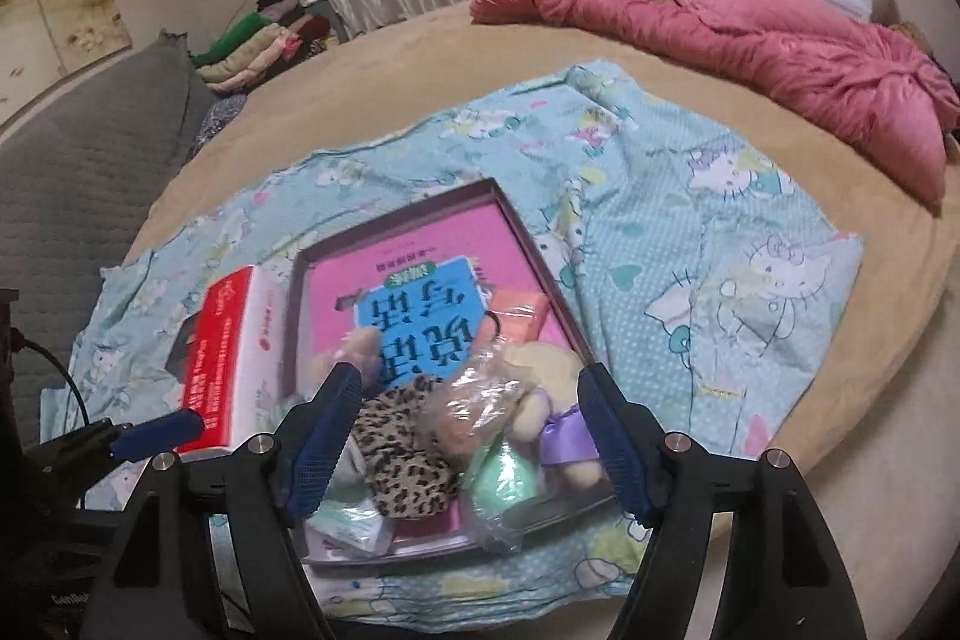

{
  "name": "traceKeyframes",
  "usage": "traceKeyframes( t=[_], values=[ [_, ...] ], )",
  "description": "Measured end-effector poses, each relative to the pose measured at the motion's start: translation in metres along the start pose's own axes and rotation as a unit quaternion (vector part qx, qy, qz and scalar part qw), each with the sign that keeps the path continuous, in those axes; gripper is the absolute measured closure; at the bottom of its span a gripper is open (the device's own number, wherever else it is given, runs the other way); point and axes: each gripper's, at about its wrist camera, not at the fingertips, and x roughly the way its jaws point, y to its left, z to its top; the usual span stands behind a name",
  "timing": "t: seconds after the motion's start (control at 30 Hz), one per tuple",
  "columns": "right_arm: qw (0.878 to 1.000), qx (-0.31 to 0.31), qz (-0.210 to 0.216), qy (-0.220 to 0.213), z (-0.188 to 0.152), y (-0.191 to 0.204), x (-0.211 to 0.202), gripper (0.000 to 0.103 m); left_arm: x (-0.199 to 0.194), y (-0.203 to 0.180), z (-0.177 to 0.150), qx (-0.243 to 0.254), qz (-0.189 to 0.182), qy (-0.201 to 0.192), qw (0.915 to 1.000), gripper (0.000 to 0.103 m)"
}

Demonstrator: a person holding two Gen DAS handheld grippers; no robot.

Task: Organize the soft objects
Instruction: 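Open both tools and move them toward the white scrunchie and snack packet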

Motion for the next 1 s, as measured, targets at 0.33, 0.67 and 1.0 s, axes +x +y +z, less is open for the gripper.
traceKeyframes(
  t=[0.33, 0.67, 1.0],
  values=[
    [0.998, -0.05, 0.012, -0.023, 0.003, 0.061, -0.029, 0.026, -0.065, 0.05, -0.019, -0.032, 0.065, -0.041, 0.9965, 0.029],
    [0.988, -0.146, 0.053, -0.003, -0.021, 0.162, -0.027, 0.026, -0.106, 0.14, -0.064, -0.098, 0.121, -0.033, 0.9873, 0.028],
    [0.973, -0.213, 0.083, 0.041, -0.065, 0.234, 0.0, 0.026, -0.093, 0.214, -0.11, -0.154, 0.128, 0.002, 0.9797, 0.028]
  ],
)
